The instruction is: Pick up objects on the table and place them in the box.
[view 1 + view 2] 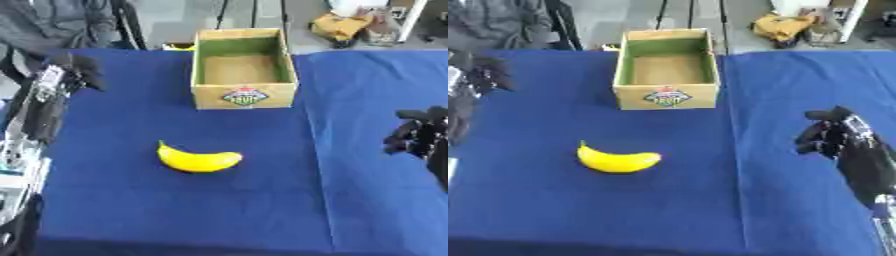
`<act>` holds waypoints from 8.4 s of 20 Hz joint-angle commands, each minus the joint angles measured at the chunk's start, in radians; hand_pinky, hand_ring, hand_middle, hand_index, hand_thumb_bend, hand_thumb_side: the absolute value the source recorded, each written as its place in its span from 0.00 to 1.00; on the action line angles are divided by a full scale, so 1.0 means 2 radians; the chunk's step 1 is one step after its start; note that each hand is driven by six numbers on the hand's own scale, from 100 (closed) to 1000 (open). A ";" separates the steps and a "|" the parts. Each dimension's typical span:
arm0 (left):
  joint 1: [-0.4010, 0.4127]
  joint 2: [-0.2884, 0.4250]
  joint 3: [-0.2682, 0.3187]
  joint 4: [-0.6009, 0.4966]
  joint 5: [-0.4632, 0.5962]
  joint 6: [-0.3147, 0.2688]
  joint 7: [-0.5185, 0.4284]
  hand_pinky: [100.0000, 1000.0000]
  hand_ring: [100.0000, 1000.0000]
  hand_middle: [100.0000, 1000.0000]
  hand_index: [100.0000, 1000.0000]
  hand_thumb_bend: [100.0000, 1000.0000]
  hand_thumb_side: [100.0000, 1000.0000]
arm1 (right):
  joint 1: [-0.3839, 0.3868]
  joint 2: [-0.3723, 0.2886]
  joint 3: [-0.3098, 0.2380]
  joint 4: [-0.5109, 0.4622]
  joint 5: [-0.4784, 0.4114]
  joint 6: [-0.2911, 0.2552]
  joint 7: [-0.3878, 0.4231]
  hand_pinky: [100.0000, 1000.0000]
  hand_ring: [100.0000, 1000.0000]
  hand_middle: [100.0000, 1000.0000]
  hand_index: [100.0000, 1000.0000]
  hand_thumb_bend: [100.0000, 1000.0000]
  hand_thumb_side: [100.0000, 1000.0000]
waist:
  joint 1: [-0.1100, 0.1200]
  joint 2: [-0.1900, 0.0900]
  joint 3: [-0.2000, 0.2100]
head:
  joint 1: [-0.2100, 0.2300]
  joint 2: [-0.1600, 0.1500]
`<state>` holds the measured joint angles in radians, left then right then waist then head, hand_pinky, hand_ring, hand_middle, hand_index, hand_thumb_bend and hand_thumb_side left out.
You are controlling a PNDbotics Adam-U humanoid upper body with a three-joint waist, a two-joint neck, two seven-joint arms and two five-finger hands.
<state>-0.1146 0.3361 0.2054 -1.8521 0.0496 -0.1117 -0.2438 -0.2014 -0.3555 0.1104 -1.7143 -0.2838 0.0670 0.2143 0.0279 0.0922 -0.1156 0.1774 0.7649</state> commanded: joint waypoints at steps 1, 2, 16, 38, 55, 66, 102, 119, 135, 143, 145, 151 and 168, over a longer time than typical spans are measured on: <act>-0.008 0.028 -0.004 -0.014 -0.019 -0.006 -0.012 0.59 0.50 0.55 0.68 0.10 0.84 | -0.004 -0.005 -0.005 -0.011 -0.002 0.000 -0.001 0.54 0.57 0.47 0.76 0.00 0.89 | 0.000 -0.006 0.000 | 0.002 0.003; -0.010 0.034 -0.005 -0.015 -0.028 -0.008 -0.016 0.59 0.50 0.55 0.69 0.11 0.81 | -0.004 -0.005 -0.004 -0.011 -0.002 0.000 0.000 0.54 0.57 0.47 0.76 0.00 0.89 | 0.000 -0.006 -0.001 | 0.003 0.003; -0.098 0.150 -0.109 0.043 -0.146 -0.032 -0.123 0.58 0.52 0.58 0.71 0.35 0.54 | -0.005 -0.006 0.001 -0.011 -0.002 0.001 0.005 0.54 0.57 0.47 0.76 0.00 0.88 | -0.001 -0.010 -0.007 | 0.010 0.003; -0.200 0.120 -0.227 0.177 -0.339 -0.108 -0.214 0.57 0.54 0.57 0.69 0.42 0.29 | -0.006 -0.003 0.005 -0.011 -0.003 0.002 0.008 0.54 0.57 0.47 0.76 0.00 0.89 | -0.002 -0.010 -0.017 | 0.017 0.003; -0.198 0.079 -0.258 0.221 -0.488 -0.167 -0.164 0.57 0.54 0.56 0.70 0.46 0.32 | -0.006 -0.002 0.005 -0.011 -0.002 0.003 0.008 0.54 0.57 0.47 0.76 0.00 0.90 | -0.006 -0.008 -0.017 | 0.021 0.003; -0.195 0.069 -0.261 0.243 -0.516 -0.184 -0.146 0.57 0.54 0.55 0.69 0.40 0.31 | -0.006 -0.001 0.006 -0.011 -0.002 0.003 0.008 0.54 0.57 0.47 0.76 0.00 0.90 | -0.006 -0.008 -0.017 | 0.022 0.003; -0.190 0.078 -0.239 0.225 -0.458 -0.163 -0.197 0.55 0.50 0.50 0.65 0.00 0.27 | -0.006 -0.001 0.005 -0.011 -0.002 0.003 0.009 0.54 0.57 0.47 0.76 0.00 0.90 | -0.005 -0.009 -0.018 | 0.022 0.003; -0.217 0.111 -0.233 0.224 -0.434 -0.167 -0.201 0.56 0.51 0.50 0.65 0.04 0.28 | -0.007 -0.002 0.006 -0.011 -0.002 0.003 0.010 0.54 0.57 0.47 0.76 0.00 0.90 | -0.003 -0.009 -0.023 | 0.025 0.003; -0.293 0.152 -0.200 0.275 -0.414 -0.184 -0.191 0.58 0.52 0.51 0.65 0.06 0.24 | -0.017 -0.007 0.011 -0.013 0.000 0.004 0.013 0.54 0.57 0.47 0.76 0.00 0.92 | 0.006 0.005 -0.047 | 0.036 0.003; -0.338 0.140 -0.175 0.325 -0.420 -0.182 -0.163 0.58 0.52 0.51 0.65 0.04 0.23 | -0.028 -0.012 0.015 -0.015 0.004 0.004 0.017 0.54 0.57 0.47 0.76 0.00 0.95 | 0.016 0.021 -0.068 | 0.046 -0.008; -0.347 0.137 -0.167 0.337 -0.427 -0.180 -0.154 0.58 0.52 0.51 0.65 0.04 0.23 | -0.032 -0.012 0.016 -0.015 0.005 0.004 0.018 0.54 0.57 0.47 0.76 0.00 0.96 | 0.020 0.026 -0.075 | 0.050 -0.013; -0.369 0.130 -0.143 0.383 -0.451 -0.180 -0.120 0.58 0.52 0.51 0.65 0.04 0.23 | -0.035 -0.017 0.017 -0.015 0.009 0.005 0.019 0.54 0.57 0.47 0.76 0.00 1.00 | 0.032 0.038 -0.094 | 0.055 -0.024; -0.382 0.142 -0.095 0.479 -0.523 -0.185 -0.016 0.60 0.54 0.53 0.66 0.08 0.25 | -0.042 -0.025 0.017 -0.017 0.022 0.006 0.015 0.54 0.57 0.47 0.76 0.00 1.00 | 0.076 0.066 -0.152 | 0.077 -0.065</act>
<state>-0.8636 0.5819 0.0032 -0.8980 -0.9840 -0.4842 -0.2864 -0.2731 -0.3839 0.1484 -1.7218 -0.2455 0.0796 0.2454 0.1911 0.2397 -0.4225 0.3253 0.6489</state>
